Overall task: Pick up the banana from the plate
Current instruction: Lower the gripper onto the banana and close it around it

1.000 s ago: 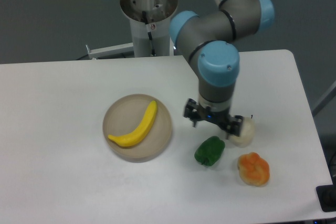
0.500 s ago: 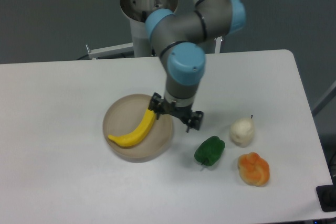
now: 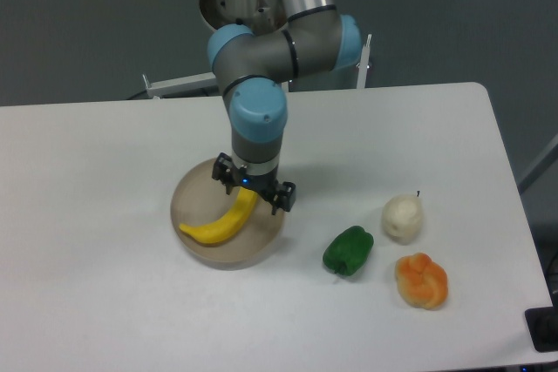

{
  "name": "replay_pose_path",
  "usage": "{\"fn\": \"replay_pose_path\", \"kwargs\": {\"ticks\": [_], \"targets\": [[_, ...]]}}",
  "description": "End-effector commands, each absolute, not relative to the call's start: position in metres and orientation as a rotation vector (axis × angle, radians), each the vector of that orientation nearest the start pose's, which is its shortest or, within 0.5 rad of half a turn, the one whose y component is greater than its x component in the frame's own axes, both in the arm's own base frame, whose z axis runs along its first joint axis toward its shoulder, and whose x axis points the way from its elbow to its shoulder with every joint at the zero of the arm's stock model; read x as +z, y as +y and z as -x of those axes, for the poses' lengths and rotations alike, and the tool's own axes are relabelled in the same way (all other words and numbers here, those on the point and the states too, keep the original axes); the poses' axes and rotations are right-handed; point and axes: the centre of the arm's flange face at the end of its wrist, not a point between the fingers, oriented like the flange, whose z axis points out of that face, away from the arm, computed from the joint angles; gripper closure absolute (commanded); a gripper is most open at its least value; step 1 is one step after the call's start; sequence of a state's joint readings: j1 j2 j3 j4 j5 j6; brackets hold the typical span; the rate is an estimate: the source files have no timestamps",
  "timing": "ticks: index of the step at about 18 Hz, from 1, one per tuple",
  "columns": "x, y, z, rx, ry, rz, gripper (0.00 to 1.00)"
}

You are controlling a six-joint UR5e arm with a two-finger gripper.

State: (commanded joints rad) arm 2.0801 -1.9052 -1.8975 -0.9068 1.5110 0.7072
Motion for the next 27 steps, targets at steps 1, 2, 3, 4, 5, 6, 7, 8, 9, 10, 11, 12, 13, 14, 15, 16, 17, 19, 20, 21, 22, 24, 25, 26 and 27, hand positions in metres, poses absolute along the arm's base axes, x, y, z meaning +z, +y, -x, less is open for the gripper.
{"fn": "replay_pose_path", "kwargs": {"ticks": [1, 2, 3, 4, 5, 6, 7, 8, 9, 10, 11, 12, 13, 14, 15, 16, 17, 19, 20, 21, 22, 24, 25, 26, 27], "targets": [[0.22, 0.546, 0.146, -0.072, 0.304, 3.088, 0.0], [0.215, 0.546, 0.146, -0.062, 0.307, 3.094, 0.0], [0.209, 0.545, 0.146, -0.052, 0.308, 3.106, 0.0], [0.203, 0.546, 0.144, -0.034, 0.324, 3.123, 0.0], [0.2, 0.547, 0.141, -0.017, 0.34, 3.131, 0.0], [0.196, 0.548, 0.141, -0.014, 0.343, 3.133, 0.0], [0.193, 0.548, 0.139, -0.02, 0.346, 3.138, 0.0], [0.192, 0.549, 0.136, -0.021, 0.355, 3.138, 0.0], [0.192, 0.55, 0.134, -0.021, 0.36, 3.138, 0.0], [0.191, 0.549, 0.134, -0.018, 0.358, 3.141, 0.0], [0.19, 0.548, 0.133, -0.021, 0.361, 3.143, 0.0], [0.19, 0.548, 0.132, -0.021, 0.363, 3.143, 0.02], [0.19, 0.548, 0.132, -0.021, 0.363, 3.143, 0.11], [0.19, 0.548, 0.132, -0.021, 0.363, 3.143, 0.25], [0.19, 0.548, 0.132, -0.022, 0.363, 3.144, 0.38], [0.191, 0.548, 0.132, -0.024, 0.365, 3.14, 0.49], [0.19, 0.548, 0.132, -0.021, 0.366, 3.143, 0.57], [0.191, 0.548, 0.132, -0.024, 0.368, 3.14, 0.65], [0.191, 0.548, 0.132, -0.024, 0.365, 3.14, 0.68], [0.192, 0.549, 0.133, -0.021, 0.365, 3.137, 0.69], [0.193, 0.55, 0.133, -0.018, 0.365, 3.135, 0.71], [0.196, 0.552, 0.134, -0.013, 0.364, 3.13, 0.72], [0.198, 0.553, 0.134, -0.009, 0.364, 3.126, 0.72], [0.199, 0.552, 0.135, -0.007, 0.366, 3.124, 0.72], [0.202, 0.553, 0.136, -0.004, 0.37, 3.118, 0.72]]}}
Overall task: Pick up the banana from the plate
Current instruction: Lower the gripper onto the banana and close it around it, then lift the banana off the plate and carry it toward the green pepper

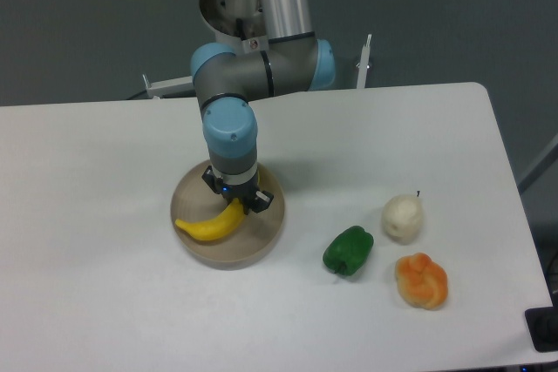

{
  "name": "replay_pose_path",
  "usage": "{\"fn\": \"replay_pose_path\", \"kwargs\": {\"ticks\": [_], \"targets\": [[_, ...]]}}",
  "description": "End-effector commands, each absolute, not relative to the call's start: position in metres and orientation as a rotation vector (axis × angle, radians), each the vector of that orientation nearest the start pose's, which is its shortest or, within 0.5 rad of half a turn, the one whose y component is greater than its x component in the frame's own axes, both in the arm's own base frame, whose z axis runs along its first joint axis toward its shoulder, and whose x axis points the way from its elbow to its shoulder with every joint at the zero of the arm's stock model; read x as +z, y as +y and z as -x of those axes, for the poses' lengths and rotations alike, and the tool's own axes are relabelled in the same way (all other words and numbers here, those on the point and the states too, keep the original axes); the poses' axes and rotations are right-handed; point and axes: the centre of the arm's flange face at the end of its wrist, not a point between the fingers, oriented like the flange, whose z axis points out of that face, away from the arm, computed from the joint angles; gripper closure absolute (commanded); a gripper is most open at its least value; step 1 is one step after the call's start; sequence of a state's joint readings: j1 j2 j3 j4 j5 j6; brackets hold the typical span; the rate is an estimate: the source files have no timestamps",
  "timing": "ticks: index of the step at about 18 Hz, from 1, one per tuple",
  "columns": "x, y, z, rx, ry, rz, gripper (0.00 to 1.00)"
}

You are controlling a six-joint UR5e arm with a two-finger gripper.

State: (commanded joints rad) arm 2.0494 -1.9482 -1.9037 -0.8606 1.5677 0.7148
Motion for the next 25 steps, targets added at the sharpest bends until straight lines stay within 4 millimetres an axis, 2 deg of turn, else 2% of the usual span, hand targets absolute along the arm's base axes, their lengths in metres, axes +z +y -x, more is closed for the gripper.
{"fn": "replay_pose_path", "kwargs": {"ticks": [3, 5, 7, 12, 14, 20, 25], "targets": [[0.213, 0.556, 0.142, 0.021, 0.368, 3.103, 0.73], [0.235, 0.563, 0.149, 0.055, 0.364, 3.072, 0.73], [0.247, 0.564, 0.16, 0.105, 0.388, 3.063, 0.74], [0.279, 0.558, 0.209, 0.212, 0.469, 3.029, 0.75], [0.292, 0.547, 0.238, 0.239, 0.439, 3.02, 0.75], [0.324, 0.515, 0.315, 0.304, 0.51, 3.005, 0.75], [0.364, 0.511, 0.353, 0.353, 0.525, 2.989, 0.75]]}}
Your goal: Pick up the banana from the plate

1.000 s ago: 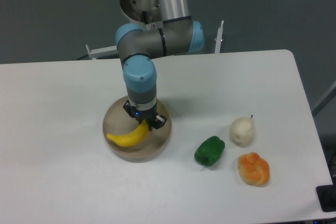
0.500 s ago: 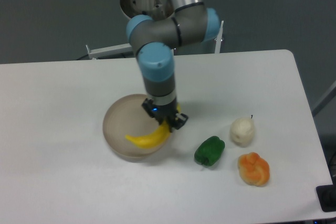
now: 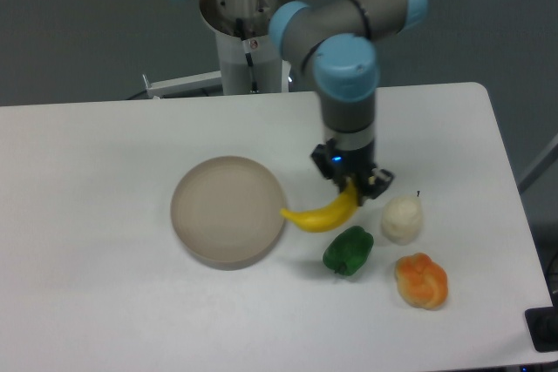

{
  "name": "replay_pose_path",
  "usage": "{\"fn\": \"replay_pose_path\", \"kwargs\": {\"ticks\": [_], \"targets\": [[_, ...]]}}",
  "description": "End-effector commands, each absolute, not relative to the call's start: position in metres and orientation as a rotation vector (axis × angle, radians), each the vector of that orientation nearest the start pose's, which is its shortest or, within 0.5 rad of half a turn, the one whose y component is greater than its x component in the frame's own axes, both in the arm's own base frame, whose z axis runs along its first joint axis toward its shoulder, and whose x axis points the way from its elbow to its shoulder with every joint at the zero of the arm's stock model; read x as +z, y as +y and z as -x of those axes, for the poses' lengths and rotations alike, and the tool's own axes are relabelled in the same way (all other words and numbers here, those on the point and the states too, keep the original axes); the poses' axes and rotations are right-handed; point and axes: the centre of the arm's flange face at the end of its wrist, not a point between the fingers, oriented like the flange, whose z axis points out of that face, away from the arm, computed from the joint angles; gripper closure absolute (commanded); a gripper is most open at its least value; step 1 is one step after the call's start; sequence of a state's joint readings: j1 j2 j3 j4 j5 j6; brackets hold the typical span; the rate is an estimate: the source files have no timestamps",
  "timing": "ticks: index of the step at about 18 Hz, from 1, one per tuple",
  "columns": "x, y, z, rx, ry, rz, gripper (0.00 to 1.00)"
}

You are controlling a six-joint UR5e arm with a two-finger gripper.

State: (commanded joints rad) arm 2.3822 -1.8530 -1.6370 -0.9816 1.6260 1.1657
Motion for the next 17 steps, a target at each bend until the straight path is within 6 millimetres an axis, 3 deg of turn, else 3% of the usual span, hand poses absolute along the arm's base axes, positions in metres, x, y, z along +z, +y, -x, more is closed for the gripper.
{"fn": "replay_pose_path", "kwargs": {"ticks": [6, 17], "targets": [[0.377, 0.514, 0.38, 0.379, 0.553, 2.98, 0.75], [0.389, 0.514, 0.4, 0.418, 0.529, 2.968, 0.75]]}}
